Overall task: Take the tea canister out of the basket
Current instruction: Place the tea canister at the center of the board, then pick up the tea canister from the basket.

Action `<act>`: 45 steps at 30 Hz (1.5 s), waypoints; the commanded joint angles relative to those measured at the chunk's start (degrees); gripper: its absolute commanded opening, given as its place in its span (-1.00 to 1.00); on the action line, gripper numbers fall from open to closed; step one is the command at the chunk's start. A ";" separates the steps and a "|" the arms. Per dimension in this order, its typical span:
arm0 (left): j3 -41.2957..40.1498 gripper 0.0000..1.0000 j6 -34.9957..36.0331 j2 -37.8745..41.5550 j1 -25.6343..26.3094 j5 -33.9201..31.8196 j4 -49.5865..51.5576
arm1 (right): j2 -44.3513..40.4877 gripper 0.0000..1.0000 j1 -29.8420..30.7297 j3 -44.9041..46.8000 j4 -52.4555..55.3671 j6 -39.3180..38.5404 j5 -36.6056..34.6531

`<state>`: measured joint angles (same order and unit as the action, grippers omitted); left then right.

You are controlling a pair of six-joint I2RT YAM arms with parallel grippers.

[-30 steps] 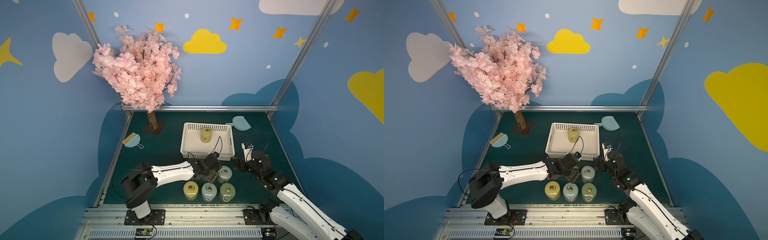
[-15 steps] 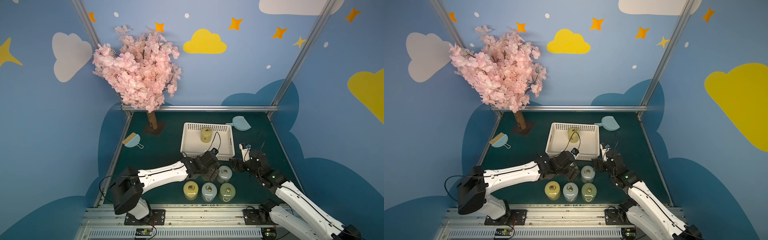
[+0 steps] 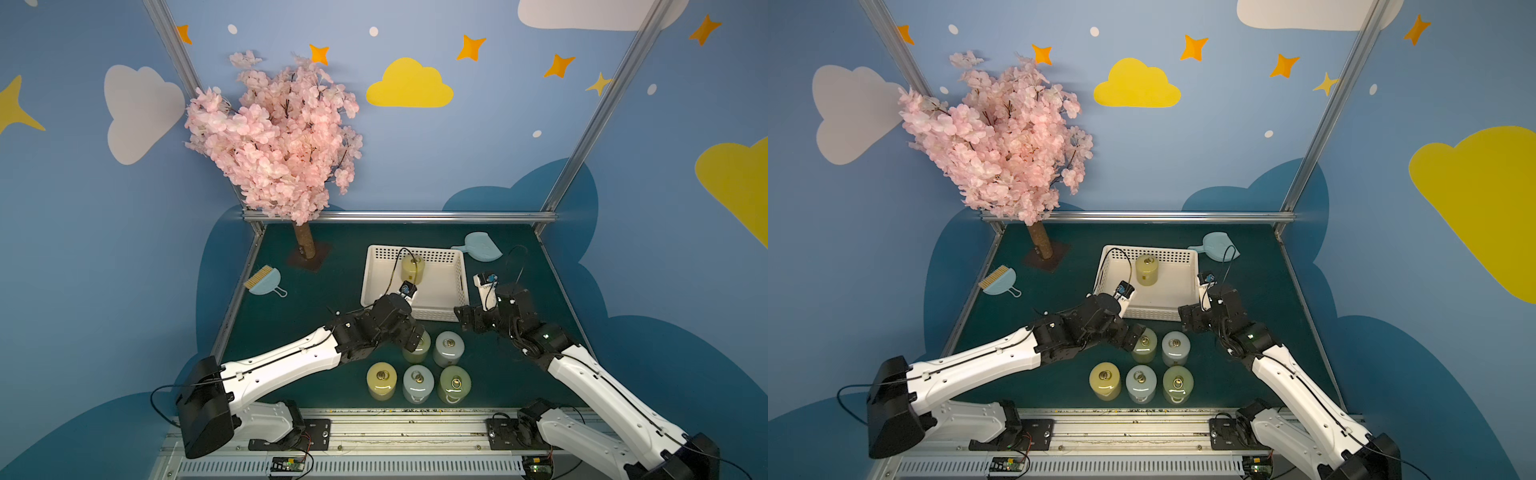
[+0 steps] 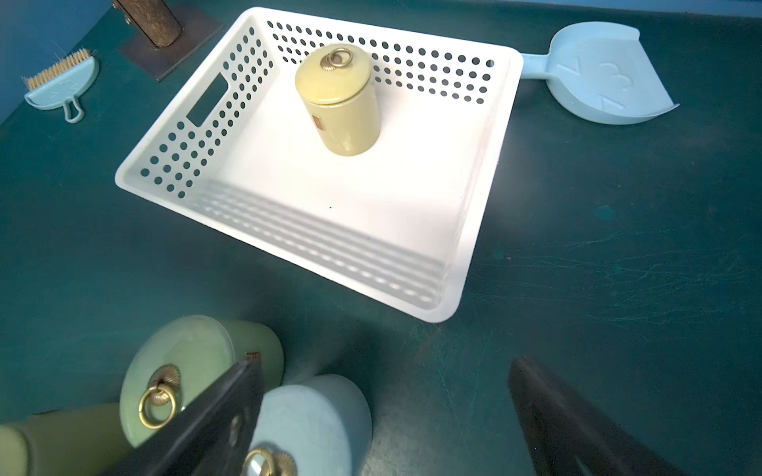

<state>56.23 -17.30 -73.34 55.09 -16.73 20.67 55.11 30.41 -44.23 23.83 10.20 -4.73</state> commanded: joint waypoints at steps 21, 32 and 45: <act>-28.62 1.00 7.85 26.23 -11.30 -6.61 -19.76 | 26.89 0.96 3.17 -23.60 4.98 2.84 2.46; -32.75 1.00 9.94 31.32 -11.39 -8.48 -21.98 | 43.96 0.96 4.02 -40.18 10.36 3.26 2.71; -34.25 1.00 9.92 31.21 -11.41 -9.74 -24.03 | 56.73 0.97 3.80 -52.07 11.83 3.25 2.01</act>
<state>22.59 -7.90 -42.24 43.88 -25.54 -1.78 110.32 34.13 -93.76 34.15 13.08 -2.31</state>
